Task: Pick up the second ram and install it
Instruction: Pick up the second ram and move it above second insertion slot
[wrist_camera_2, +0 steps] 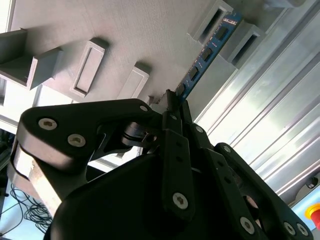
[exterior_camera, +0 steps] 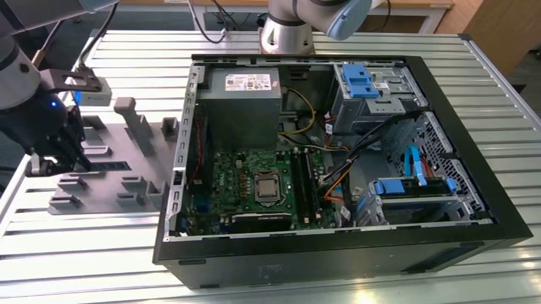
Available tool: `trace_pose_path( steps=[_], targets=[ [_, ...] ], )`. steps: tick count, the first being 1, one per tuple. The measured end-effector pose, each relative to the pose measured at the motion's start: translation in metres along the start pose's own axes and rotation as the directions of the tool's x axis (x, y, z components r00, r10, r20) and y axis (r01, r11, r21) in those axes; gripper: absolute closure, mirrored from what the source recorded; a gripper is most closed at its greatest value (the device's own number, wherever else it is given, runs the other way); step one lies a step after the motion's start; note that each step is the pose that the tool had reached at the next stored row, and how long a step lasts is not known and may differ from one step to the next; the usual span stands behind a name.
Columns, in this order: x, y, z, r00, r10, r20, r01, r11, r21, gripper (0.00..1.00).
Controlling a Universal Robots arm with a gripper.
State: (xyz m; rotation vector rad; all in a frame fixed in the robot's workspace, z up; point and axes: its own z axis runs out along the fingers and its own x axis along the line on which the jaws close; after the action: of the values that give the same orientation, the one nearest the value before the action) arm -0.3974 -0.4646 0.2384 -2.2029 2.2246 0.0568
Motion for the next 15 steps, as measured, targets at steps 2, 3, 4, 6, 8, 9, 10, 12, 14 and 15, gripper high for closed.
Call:
trace_pose_path(
  steps=[2,3,4,6,8,9,10,12,14,15],
  targets=[
    [0.0000,0.0000,-0.0007,1.0000,0.000,0.0001,0.000,1.0000,0.0000,0.86],
    [0.0000,0.0000,-0.0010,1.0000,0.000,0.0000,0.000,1.0000,0.0001,0.86],
    [0.0000,0.0000,-0.0013,1.0000,0.000,0.0000,0.000,1.0000,0.0001,0.86],
    [-0.0001,0.0000,-0.0018,1.0000,0.000,0.0000,0.000,1.0000,0.0001,0.86],
    [-0.0001,0.0000,-0.0024,1.0000,0.000,-0.0001,0.000,1.0000,0.0000,0.86],
    [-0.0001,0.0001,-0.0027,1.0000,0.000,0.0000,0.000,1.0000,0.0000,0.86],
    [-0.0001,0.0000,-0.0030,1.0000,0.000,0.0000,0.000,1.0000,0.0000,0.86],
    [-0.0001,0.0001,-0.0036,1.0000,0.000,-0.0001,0.000,1.0000,0.0000,0.86],
    [-0.0002,0.0001,-0.0043,1.0000,0.000,-0.0001,0.000,1.0000,-0.0001,0.86],
    [-0.0001,0.0001,-0.0046,1.0000,0.000,-0.0001,0.000,1.0000,0.0000,0.86]
  ],
)
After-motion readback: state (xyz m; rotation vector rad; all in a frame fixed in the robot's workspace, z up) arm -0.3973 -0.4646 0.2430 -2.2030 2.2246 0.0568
